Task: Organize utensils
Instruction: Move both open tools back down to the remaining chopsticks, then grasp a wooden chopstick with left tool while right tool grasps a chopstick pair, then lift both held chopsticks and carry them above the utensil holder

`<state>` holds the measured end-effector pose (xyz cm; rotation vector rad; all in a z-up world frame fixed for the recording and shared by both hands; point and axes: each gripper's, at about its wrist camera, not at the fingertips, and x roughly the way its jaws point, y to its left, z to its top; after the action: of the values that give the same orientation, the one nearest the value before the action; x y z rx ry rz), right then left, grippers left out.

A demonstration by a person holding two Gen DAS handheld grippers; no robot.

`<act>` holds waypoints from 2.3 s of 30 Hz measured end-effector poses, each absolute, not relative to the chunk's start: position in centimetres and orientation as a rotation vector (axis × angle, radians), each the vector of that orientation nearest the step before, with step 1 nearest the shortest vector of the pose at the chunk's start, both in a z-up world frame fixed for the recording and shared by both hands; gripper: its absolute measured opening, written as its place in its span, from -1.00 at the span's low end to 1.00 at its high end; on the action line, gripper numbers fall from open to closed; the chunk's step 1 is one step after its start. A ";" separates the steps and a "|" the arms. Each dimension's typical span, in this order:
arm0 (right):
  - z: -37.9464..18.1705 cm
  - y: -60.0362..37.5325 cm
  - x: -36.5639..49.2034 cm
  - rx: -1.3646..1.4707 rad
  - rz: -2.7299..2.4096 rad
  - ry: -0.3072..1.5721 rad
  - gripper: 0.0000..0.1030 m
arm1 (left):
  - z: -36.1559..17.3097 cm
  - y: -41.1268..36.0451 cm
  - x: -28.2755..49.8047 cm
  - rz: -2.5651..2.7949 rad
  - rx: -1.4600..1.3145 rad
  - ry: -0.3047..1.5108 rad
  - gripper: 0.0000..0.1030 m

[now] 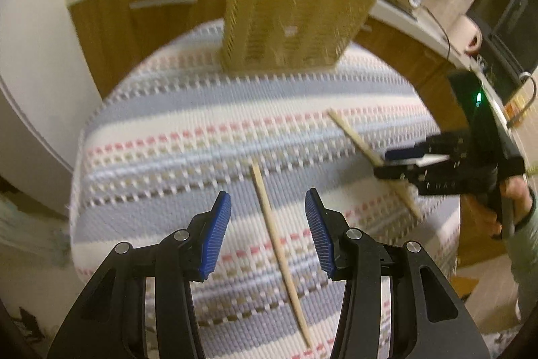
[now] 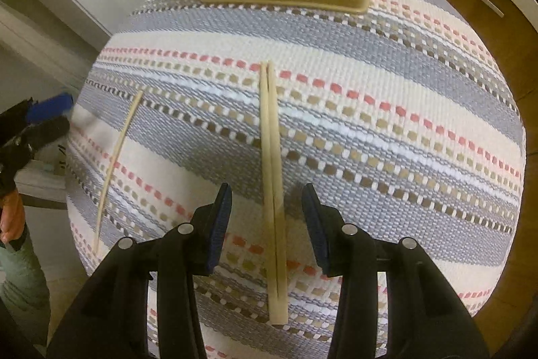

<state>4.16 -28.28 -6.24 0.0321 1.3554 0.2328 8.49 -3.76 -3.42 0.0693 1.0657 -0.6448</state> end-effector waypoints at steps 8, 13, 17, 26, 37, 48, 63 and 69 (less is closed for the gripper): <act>-6.6 -26.7 3.7 -0.049 0.218 1.357 -0.23 | -7.1 -6.2 8.3 -0.654 0.190 1.196 -0.18; -7.5 -25.1 4.9 -0.103 0.207 1.379 -0.31 | -7.9 -7.3 8.5 -0.640 0.255 1.227 -0.35; -7.8 -24.7 6.0 -0.129 0.198 1.397 -0.37 | -8.0 -7.9 8.7 -0.632 0.285 1.232 -0.35; -8.1 -22.1 6.3 -0.238 0.190 1.394 -0.80 | -8.5 -11.5 7.5 -0.568 0.451 1.193 -0.65; -7.5 -23.1 5.7 -0.111 0.244 1.324 -0.81 | -7.6 -10.9 6.2 -0.583 0.359 1.132 -0.93; -0.2 -25.4 3.4 -0.009 0.338 1.039 -0.81 | -0.5 -7.5 5.9 -0.607 0.131 0.911 -0.93; 12.8 -28.7 3.5 0.072 0.335 0.551 -0.81 | 13.6 -8.3 8.1 -0.646 -0.018 0.426 -0.93; 15.6 -29.7 5.7 0.075 0.290 0.413 -0.81 | 15.1 -10.7 9.8 -0.639 -0.003 0.300 -0.93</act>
<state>5.66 -29.69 15.56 0.0753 0.4129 0.2900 9.82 -10.70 15.14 -0.0028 0.2997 -0.6385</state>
